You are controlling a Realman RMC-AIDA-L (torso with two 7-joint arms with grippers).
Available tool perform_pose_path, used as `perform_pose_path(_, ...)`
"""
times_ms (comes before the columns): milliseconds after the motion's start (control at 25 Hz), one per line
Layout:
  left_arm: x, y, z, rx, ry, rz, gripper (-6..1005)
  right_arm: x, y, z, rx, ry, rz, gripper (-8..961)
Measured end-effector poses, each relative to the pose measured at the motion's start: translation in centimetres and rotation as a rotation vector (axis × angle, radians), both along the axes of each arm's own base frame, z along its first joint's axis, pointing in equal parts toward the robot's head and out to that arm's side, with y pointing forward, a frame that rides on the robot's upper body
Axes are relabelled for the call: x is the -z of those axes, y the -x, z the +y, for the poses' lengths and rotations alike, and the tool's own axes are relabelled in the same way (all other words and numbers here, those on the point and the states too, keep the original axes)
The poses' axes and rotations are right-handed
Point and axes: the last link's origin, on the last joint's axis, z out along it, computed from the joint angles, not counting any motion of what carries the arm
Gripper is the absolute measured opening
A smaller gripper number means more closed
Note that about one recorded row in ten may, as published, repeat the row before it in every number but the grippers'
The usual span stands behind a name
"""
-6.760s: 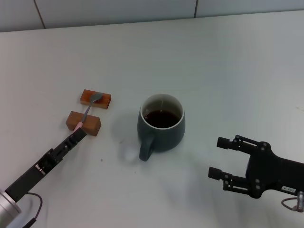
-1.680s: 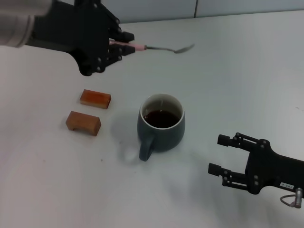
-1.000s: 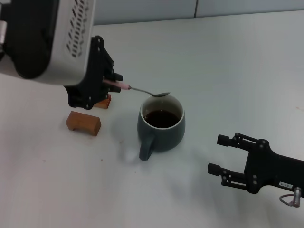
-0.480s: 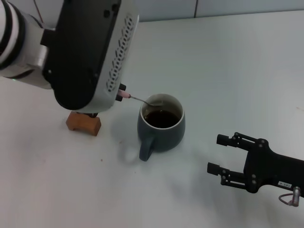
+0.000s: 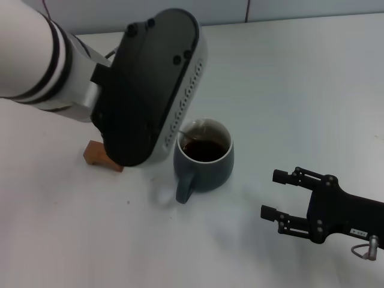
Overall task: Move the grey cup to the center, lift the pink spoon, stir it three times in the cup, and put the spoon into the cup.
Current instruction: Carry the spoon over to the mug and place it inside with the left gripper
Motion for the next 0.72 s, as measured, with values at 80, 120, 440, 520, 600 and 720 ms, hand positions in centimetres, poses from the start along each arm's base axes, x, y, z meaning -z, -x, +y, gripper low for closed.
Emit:
perform_pose_path(80,0.2,0.0,0.0,0.004,0.002,0.007,117,0.0,0.0,0.0,0.000,0.000,0.000,774)
perform_pose_path(120,0.2,0.0,0.0,0.004,0.002,0.007,117,0.0,0.0,0.0,0.000,0.000,0.000,774)
perform_pose_path(440,1.3,0.2,0.2,0.022,0.008,0.032,117,0.0,0.0,0.0,0.001,0.001,0.002,774)
perform_pose_path(520,2.4,0.2,0.3,0.050,0.016,0.045,117,0.1,0.0,0.0,0.001,0.002,0.002,774)
perform_pose_path(600,2.4,0.2,0.3,0.050,0.016,0.045,117,0.1,0.0,0.0,0.001,0.001,0.002,774)
perform_pose_path(720,2.9,0.1,0.2,0.061,0.023,0.045,117,0.1,0.0,0.0,0.003,0.001,0.001,774)
